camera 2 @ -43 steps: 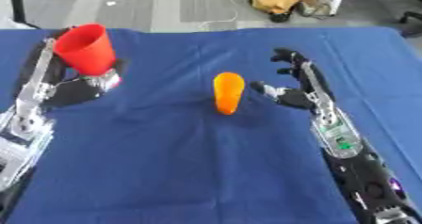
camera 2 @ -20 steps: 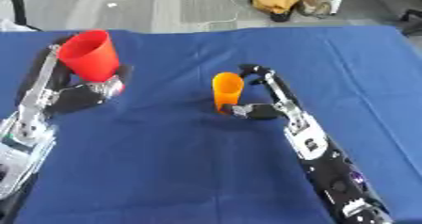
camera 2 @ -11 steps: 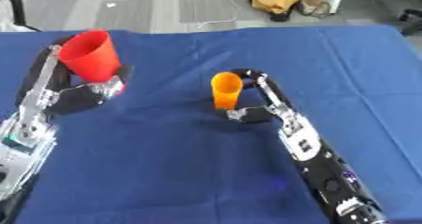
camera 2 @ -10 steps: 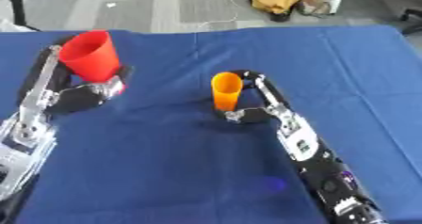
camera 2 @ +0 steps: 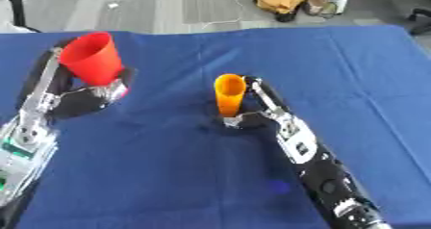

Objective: Pour the contents of one cup into another cup.

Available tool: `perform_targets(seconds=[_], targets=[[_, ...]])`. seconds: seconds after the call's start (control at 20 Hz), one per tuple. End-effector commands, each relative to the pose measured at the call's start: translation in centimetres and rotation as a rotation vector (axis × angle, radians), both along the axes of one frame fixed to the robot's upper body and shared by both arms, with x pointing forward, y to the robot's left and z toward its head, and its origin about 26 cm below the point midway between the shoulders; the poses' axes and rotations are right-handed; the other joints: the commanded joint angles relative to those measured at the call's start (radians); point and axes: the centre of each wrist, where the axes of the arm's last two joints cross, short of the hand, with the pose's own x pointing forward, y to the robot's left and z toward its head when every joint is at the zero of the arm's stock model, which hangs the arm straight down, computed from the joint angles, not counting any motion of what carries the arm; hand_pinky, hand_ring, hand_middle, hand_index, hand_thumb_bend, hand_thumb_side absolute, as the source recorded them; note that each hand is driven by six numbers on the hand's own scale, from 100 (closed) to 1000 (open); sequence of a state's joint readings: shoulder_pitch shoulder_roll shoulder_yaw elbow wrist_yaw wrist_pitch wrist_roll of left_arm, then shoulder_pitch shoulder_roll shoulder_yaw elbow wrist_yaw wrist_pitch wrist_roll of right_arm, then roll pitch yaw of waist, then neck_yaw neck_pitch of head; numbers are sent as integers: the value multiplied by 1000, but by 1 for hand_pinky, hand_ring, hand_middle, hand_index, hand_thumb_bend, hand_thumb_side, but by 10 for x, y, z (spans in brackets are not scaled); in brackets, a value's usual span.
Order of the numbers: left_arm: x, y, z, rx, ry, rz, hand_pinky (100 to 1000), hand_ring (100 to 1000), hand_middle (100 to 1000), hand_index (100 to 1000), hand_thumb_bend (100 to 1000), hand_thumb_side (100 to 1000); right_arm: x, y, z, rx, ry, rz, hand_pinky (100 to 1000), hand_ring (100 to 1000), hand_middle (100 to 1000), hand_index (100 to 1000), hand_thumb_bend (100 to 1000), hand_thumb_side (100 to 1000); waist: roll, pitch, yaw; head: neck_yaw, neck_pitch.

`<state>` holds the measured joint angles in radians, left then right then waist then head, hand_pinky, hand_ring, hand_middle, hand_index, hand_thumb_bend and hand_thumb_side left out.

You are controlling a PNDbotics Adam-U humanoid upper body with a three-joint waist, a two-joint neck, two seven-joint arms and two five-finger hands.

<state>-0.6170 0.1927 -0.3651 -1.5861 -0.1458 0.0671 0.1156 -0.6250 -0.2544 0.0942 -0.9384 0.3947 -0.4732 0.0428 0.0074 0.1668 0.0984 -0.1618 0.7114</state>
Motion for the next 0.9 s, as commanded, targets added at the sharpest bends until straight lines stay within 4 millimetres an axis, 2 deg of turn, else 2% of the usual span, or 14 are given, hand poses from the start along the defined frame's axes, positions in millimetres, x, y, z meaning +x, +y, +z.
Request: perform_targets(seconds=[0.05,0.2,0.25,0.5,0.75,0.9], targets=[[-1,-2,9,-4,-26,-15,100,276,285,599,380,203,6,5,8,-19,-21,20,745,862,623,829,735,407,0,-17,4,-5,3],[-1,-3,9,-4,-26,-18,100,277,285,599,379,203,8,8,9,-20,-26,18,739,843,583,805,711,420,-1,-16,5,-7,3],[-1,-3,9,-4,-26,-19,100,277,286,599,378,203,8,9,9,-20,-27,16,728,812,538,777,693,428,-2,-16,5,-7,2],[-1,-4,9,-5,-26,-21,100,278,287,600,377,203,10,12,10,-12,-36,-1,704,761,448,706,643,434,-4,-15,7,-9,2],[-1,-4,10,-5,-28,-23,100,279,288,600,375,202,10,13,9,-10,-36,-14,677,701,309,561,573,358,-5,-14,9,-8,1],[-2,-4,10,-5,-28,-23,100,279,288,600,374,202,10,13,7,-16,-31,-16,662,670,272,524,544,305,-5,-15,9,-8,0]])
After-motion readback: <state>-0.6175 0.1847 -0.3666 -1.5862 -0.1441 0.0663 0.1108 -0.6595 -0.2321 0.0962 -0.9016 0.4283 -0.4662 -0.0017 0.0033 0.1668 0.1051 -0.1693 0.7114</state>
